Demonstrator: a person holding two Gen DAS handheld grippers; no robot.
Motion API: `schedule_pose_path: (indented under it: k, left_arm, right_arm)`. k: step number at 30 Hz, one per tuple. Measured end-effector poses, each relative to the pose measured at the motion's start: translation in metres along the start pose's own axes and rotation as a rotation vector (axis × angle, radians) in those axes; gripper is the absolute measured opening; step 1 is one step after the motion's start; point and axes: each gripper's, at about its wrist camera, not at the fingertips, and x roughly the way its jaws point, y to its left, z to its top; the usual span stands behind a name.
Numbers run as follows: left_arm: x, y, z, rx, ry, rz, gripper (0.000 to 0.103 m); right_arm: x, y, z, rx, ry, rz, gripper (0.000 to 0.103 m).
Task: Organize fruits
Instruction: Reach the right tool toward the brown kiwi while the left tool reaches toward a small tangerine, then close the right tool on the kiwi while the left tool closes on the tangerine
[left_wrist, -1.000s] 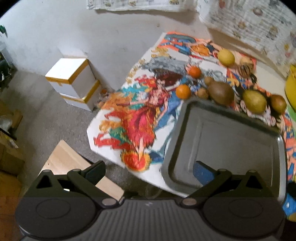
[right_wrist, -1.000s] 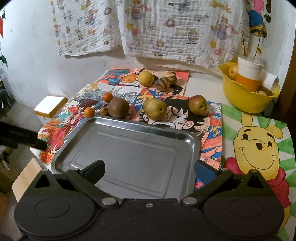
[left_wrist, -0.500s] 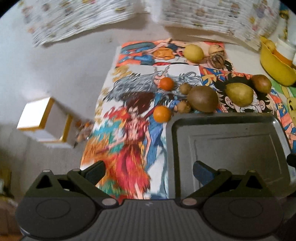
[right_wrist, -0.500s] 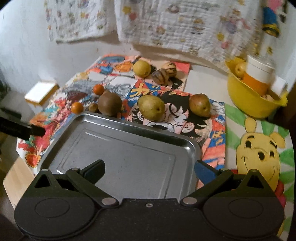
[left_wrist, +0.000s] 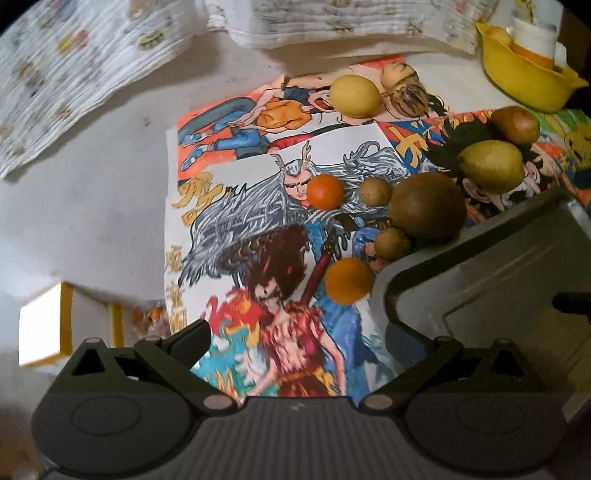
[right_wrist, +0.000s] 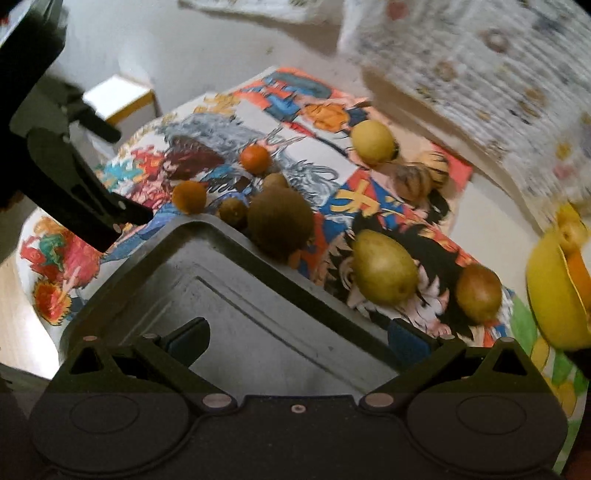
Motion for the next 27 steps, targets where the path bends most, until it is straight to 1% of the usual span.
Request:
schedule_pose_path:
  k: [3, 6, 9, 11, 14, 15, 17, 19, 24, 25, 26, 27]
  left_arm:
    - [0.008, 0.004, 0.005, 0.021, -0.002, -0.007, 0.102]
    - [0.014, 0.011, 0.008, 0.007, 0.000, -0.038, 0.102]
    - [0.019, 0.016, 0.010, -0.014, 0.004, -0.063, 0.102]
    - [0.020, 0.020, 0.010, -0.031, -0.004, -0.080, 0.100]
    - [0.022, 0.024, 0.012, -0.054, -0.021, -0.110, 0.096]
    - [0.023, 0.025, 0.013, -0.057, -0.022, -0.116, 0.094]
    - [0.025, 0.026, 0.015, -0.056, -0.022, -0.137, 0.091]
    - [0.027, 0.026, 0.017, -0.047, -0.023, -0.157, 0.087]
    - [0.032, 0.024, 0.020, -0.016, -0.002, -0.229, 0.076]
    - [0.033, 0.023, 0.020, -0.014, 0.003, -0.242, 0.074]
    - [0.035, 0.024, 0.020, -0.018, 0.012, -0.263, 0.073]
    - [0.037, 0.025, 0.021, -0.029, 0.021, -0.283, 0.073]
  right_arm:
    - [0.011, 0.010, 0.014, -0.074, -0.006, -0.015, 0.100]
    - [0.020, 0.015, 0.025, -0.130, -0.020, -0.014, 0.098]
    - [0.027, 0.013, 0.035, -0.137, -0.022, -0.030, 0.096]
    - [0.032, 0.011, 0.041, -0.138, -0.021, -0.044, 0.093]
    - [0.036, 0.010, 0.047, -0.149, -0.022, -0.048, 0.088]
    - [0.038, 0.010, 0.050, -0.161, -0.021, -0.048, 0.087]
    - [0.041, 0.010, 0.053, -0.172, -0.018, -0.043, 0.083]
    - [0.043, 0.010, 0.056, -0.181, -0.017, -0.028, 0.081]
    - [0.051, 0.009, 0.066, -0.184, -0.007, -0.001, 0.075]
    - [0.054, 0.008, 0.068, -0.182, 0.000, 0.006, 0.069]
    - [0.056, 0.008, 0.069, -0.182, 0.005, 0.009, 0.066]
    - [0.059, 0.007, 0.071, -0.182, 0.014, 0.009, 0.066]
